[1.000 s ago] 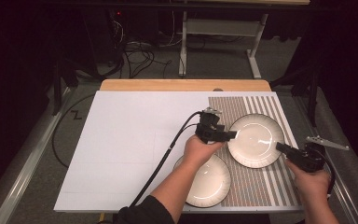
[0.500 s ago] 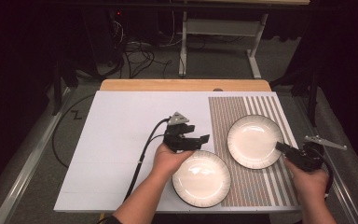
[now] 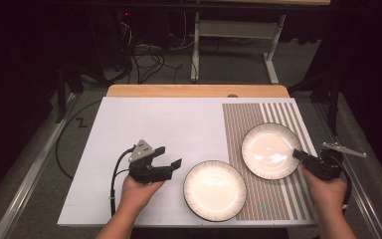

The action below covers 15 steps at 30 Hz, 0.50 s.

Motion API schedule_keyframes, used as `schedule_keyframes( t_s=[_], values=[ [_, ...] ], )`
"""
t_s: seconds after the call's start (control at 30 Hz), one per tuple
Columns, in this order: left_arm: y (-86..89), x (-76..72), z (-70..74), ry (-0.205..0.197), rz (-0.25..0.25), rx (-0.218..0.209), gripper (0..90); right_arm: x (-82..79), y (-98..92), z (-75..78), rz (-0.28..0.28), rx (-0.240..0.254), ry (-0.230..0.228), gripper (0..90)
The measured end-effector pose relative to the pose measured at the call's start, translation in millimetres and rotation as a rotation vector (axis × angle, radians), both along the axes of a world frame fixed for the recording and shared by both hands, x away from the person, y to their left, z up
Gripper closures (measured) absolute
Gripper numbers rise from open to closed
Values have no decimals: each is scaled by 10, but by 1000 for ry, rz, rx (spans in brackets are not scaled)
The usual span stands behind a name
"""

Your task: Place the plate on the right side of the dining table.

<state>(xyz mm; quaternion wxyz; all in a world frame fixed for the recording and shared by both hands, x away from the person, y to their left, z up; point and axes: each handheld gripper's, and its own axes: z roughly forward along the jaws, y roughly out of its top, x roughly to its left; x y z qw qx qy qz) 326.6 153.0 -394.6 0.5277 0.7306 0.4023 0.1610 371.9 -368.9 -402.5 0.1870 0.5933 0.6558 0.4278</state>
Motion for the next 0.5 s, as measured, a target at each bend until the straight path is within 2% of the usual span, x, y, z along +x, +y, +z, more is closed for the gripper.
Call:
schedule_keyframes(
  t_s=[0.1, 0.23, 0.27, 0.3, 0.37, 0.5],
  values=[
    [77, -44, -16, -14, 9, -4, 237, 5, 4, 0, -3, 0, 2, 839],
    [209, -118, -27, -56, 37, -15, 203, 21, 5, -9, -11, 1, 9, 835],
    [259, -132, -46, -48, 75, -20, 164, 30, 1, -13, -11, 1, 11, 834],
    [259, -132, -46, -48, 75, -20, 137, 30, 1, -13, -11, 1, 11, 834],
    [316, -129, -67, -20, 97, -48, 92, 46, 3, -15, -18, 7, 19, 834],
    [357, -139, -69, -20, 143, -58, 41, 59, 3, -22, -24, 9, 24, 833]
  ],
)
